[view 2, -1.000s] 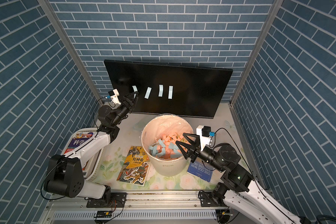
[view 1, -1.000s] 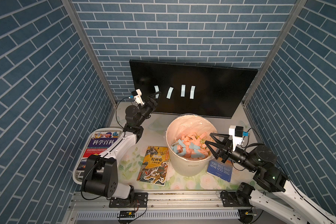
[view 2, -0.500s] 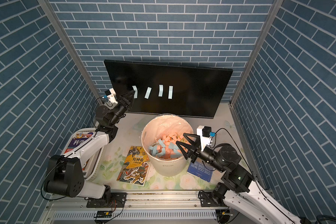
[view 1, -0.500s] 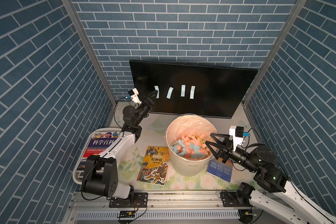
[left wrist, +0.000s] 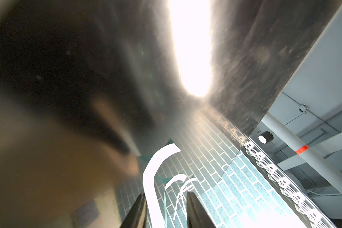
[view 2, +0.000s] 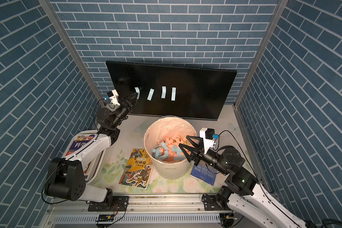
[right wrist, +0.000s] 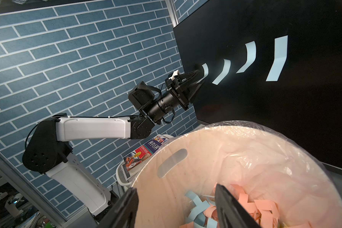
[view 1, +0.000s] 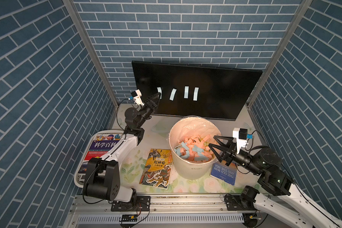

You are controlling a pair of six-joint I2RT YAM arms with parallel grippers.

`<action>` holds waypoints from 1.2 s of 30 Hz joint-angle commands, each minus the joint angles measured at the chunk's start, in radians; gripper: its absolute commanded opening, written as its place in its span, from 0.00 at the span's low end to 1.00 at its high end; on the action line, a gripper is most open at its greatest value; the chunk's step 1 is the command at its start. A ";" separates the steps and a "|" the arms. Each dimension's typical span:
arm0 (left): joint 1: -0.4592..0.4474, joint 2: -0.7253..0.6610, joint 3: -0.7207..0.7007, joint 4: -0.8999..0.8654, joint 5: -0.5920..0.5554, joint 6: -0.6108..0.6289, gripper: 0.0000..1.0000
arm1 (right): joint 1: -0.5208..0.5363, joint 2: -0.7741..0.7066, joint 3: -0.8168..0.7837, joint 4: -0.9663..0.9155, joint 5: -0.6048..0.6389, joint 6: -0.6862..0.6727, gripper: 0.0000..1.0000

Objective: Remove the sticky note from the monitor
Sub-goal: Tear off the sticky note from the monitor.

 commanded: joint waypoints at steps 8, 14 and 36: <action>0.005 0.030 0.008 0.014 0.029 0.004 0.28 | 0.005 -0.006 0.012 0.011 0.006 0.018 0.65; 0.005 0.029 0.002 0.021 0.030 0.004 0.20 | 0.005 -0.010 0.010 0.009 0.011 0.018 0.65; 0.002 -0.092 -0.074 -0.016 0.045 0.044 0.00 | 0.006 -0.021 0.011 -0.009 0.049 0.010 0.73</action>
